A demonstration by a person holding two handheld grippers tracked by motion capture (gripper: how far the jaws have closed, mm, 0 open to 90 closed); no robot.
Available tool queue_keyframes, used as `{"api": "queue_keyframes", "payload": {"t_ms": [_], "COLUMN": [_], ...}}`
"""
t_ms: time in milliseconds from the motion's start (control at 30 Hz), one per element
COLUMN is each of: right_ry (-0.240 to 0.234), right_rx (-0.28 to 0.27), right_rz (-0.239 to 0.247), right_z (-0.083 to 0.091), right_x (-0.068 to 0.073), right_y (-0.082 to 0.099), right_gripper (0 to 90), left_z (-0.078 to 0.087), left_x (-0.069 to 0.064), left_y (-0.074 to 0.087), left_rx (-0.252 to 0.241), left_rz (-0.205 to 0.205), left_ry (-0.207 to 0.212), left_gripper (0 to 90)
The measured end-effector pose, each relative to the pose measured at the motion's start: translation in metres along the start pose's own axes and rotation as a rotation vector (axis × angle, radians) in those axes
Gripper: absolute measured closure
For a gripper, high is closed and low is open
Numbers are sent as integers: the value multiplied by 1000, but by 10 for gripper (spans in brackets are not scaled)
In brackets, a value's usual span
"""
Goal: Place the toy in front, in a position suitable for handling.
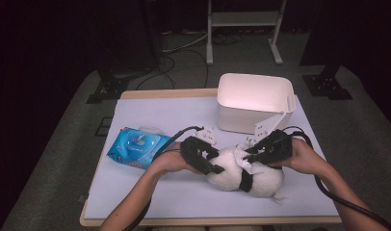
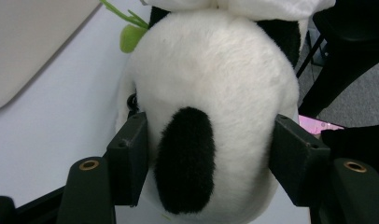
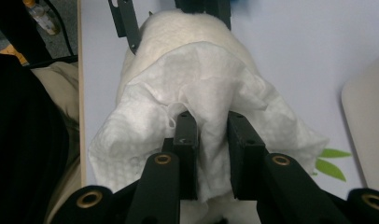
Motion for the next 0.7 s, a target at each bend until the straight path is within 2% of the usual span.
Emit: {"api": "queue_keyframes", "payload": {"t_ms": [167, 400, 567, 700], "right_ry": [-9, -14, -18, -9], "right_rx": [0, -8, 30, 35], "right_rz": [17, 34, 29, 25], "right_z": [-5, -10, -7, 0], "right_x": [-2, -4, -2, -1], "right_y": [-10, -21, -12, -8], "right_gripper": [745, 746, 746, 746], "left_z": [5, 5, 5, 5], "left_x": [1, 3, 3, 3], "left_y": [-2, 3, 7, 8], "left_rx": [14, 26, 17, 2], "left_rz": [0, -3, 3, 6], "left_ry": [-20, -24, -12, -6], "left_gripper": [368, 369, 355, 342]}}
Point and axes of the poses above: each handheld gripper's, and its own axes: z roughly backward along the jaws, y roughly out of its underside, x roughly to its left, the point moved 10 cm from there along -z, roughly forward along the jaws, and after that the axes turned 8 degrees about z, right-handed, at the moved point
